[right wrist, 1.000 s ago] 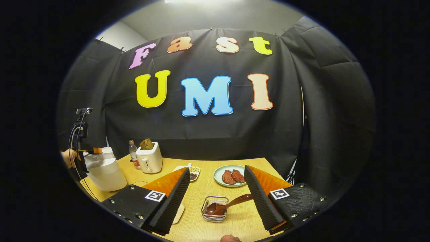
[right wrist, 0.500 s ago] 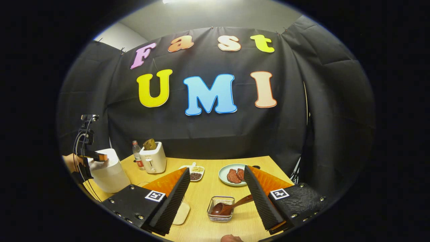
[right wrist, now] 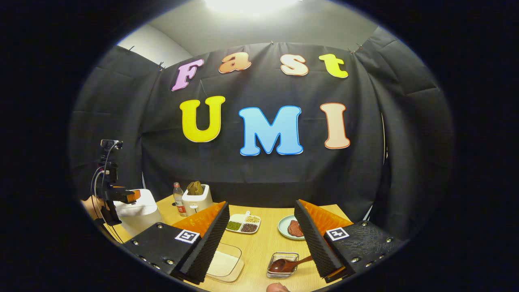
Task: Close the left gripper, press the button to open the rice cooker; take a wooden spoon from the chopstick holder with the right hand, scoop a spoonful of rice and pour it into the rice cooker, then put the wooden spoon back into the chopstick holder.
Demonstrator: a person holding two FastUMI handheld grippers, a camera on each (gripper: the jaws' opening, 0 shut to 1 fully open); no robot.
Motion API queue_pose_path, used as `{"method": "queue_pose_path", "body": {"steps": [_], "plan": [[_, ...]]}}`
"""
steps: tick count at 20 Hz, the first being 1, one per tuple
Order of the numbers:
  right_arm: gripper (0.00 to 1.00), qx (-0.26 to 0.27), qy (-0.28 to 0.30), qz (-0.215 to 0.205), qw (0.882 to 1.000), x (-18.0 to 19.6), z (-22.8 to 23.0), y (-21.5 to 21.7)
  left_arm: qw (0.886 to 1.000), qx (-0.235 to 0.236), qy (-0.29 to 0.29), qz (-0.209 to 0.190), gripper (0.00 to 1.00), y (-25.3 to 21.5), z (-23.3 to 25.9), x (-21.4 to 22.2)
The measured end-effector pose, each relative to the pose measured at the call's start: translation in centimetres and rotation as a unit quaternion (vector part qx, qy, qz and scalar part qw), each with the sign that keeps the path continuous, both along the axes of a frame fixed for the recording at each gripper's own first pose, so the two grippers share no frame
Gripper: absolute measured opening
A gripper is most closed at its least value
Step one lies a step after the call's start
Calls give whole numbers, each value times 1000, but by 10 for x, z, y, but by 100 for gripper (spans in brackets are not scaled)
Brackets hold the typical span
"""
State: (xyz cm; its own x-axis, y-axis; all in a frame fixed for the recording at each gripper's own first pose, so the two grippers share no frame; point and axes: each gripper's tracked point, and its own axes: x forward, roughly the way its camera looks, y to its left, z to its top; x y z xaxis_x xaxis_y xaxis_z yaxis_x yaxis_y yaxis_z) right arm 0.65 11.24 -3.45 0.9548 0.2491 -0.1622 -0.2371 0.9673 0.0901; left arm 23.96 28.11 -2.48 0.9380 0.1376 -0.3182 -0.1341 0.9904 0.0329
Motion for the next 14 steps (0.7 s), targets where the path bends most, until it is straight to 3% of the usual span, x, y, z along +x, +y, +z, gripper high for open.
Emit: {"method": "queue_pose_path", "body": {"steps": [4, 8, 14], "plan": [[98, 13, -15, -12, 1000, 1, 20, 5, 997, -13, -63, -43, 98, -42, 71, -26], [98, 12, -32, -21, 999, 1, 32, 8, 987, -23, -136, -85, 99, -83, 136, -62], [97, 9, -54, -37, 998, -12, 30, -2, 973, -32, -190, -130, 98, -126, 164, -109]]}}
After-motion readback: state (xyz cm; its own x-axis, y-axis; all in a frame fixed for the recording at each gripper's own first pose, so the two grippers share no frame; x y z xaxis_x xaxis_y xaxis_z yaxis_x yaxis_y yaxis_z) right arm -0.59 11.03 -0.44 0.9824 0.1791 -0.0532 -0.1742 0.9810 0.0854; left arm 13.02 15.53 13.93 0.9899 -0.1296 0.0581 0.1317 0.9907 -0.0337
